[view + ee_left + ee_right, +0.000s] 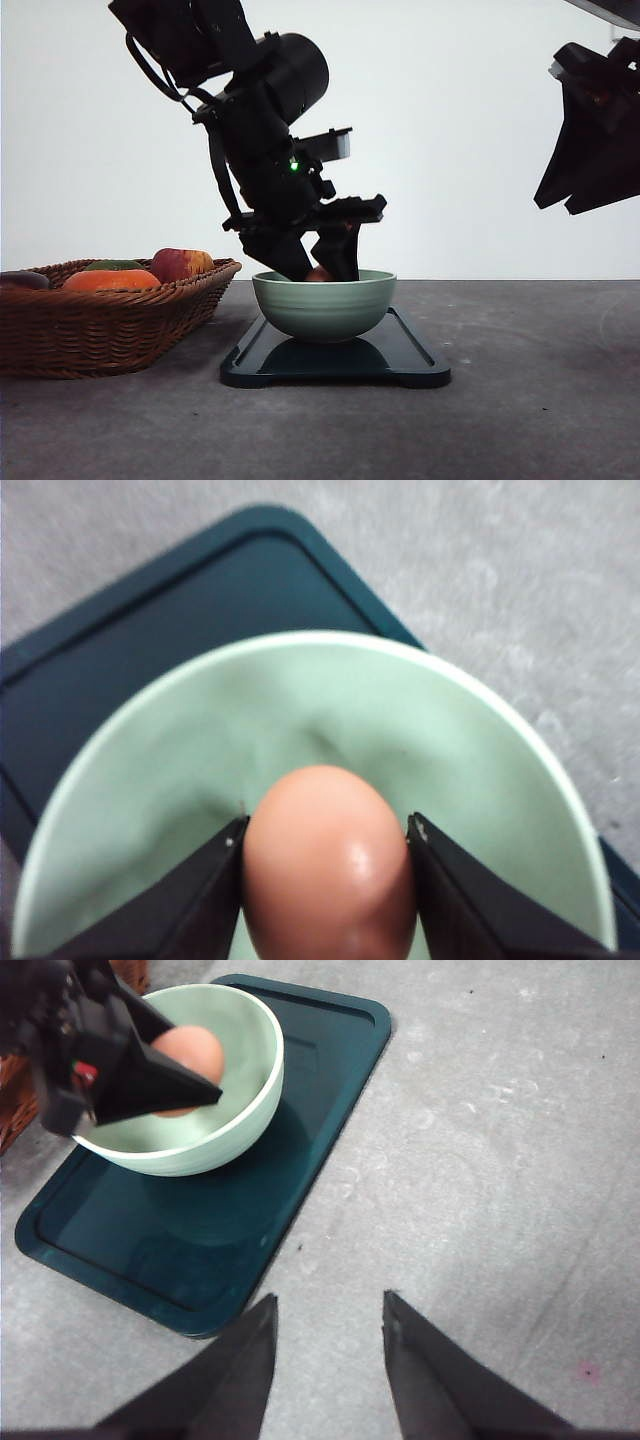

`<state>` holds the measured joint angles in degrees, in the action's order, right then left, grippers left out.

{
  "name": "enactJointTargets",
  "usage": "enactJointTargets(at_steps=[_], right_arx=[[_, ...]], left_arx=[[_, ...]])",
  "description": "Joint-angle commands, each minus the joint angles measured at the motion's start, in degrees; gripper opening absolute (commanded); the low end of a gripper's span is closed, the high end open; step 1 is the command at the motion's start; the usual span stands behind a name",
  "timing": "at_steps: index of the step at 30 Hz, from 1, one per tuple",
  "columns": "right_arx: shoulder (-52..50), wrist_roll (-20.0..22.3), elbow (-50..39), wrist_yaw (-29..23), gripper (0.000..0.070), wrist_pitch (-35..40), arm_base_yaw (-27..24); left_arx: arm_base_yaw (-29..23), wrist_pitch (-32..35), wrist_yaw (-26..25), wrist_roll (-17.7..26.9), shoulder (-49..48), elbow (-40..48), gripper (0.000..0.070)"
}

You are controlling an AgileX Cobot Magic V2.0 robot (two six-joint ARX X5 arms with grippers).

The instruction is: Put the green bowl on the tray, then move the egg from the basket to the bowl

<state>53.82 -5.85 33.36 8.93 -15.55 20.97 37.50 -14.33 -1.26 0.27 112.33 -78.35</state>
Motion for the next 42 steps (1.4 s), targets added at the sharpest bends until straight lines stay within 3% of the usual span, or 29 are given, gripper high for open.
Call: enactJointTargets(at_steps=[1, 11, 17, 21, 31, 37, 42], right_arx=[[0.48, 0.26, 0.39, 0.02, 0.0196, 0.44, 0.22], [0.48, 0.28, 0.39, 0.02, 0.0196, 0.44, 0.22], [0.48, 0.28, 0.39, 0.02, 0.0196, 0.42, 0.22], [0.48, 0.28, 0.39, 0.02, 0.0196, 0.44, 0.22], [0.48, 0.28, 0.39, 0.02, 0.0196, 0.42, 0.22], [0.48, 0.28, 0.39, 0.02, 0.0196, 0.31, 0.22], [0.48, 0.28, 0.39, 0.0, 0.0196, 0.3, 0.22]], left_arx=[[0.57, 0.7, 0.28, 0.44, 1.68, -1.22, 0.0258], [0.67, 0.59, 0.26, 0.29, 3.17, -1.22, 0.0274], [0.83, -0.65, 0.24, 0.1, 3.14, -2.2, 0.0396], [0.83, -4.29, 0.24, 0.14, 3.11, -4.94, 0.04], [0.05, -22.53, 0.08, 0.35, 2.32, -17.49, 0.0396], [-1.99, -27.13, -2.16, 0.35, -2.43, -16.59, 0.0395], [-4.55, -24.87, -3.54, 0.35, -9.22, -10.41, 0.0391]])
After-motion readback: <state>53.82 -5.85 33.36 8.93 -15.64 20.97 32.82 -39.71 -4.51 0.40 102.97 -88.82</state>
